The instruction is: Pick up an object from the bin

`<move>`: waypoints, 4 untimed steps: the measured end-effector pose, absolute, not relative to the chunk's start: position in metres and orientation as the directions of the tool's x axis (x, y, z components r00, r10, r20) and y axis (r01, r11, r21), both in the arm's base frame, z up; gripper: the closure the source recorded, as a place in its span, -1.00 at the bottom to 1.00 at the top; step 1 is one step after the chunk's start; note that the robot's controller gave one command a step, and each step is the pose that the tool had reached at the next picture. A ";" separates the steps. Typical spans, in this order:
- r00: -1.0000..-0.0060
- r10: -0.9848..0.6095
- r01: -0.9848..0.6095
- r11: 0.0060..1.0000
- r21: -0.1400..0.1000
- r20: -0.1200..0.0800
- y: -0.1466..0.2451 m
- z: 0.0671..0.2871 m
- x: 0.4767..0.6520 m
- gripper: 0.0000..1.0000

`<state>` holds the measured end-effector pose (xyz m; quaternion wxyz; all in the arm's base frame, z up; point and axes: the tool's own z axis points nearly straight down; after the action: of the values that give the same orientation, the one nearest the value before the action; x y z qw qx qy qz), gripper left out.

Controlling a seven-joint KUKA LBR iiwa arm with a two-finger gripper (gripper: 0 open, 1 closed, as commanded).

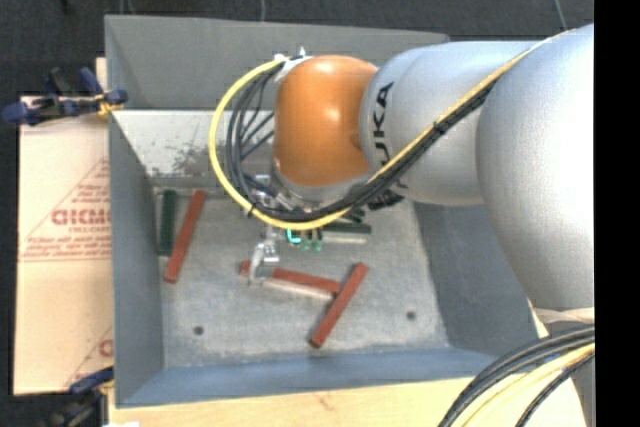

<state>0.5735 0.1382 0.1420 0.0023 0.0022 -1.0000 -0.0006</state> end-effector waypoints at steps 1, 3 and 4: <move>-1.000 -0.001 -0.001 1.000 0.002 -0.003 0.138 0.147 0.576 -1.00; -0.998 0.068 0.068 0.998 0.003 -0.011 0.095 0.084 0.566 -1.00; -0.998 0.069 0.069 0.998 0.004 -0.008 0.093 0.078 0.566 -1.00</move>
Offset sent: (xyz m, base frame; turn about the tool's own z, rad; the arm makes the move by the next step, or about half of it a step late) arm -0.0125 -0.0486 -0.0720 0.0752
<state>0.5665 0.0926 0.0778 -0.0039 -0.0345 -0.9994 -0.0021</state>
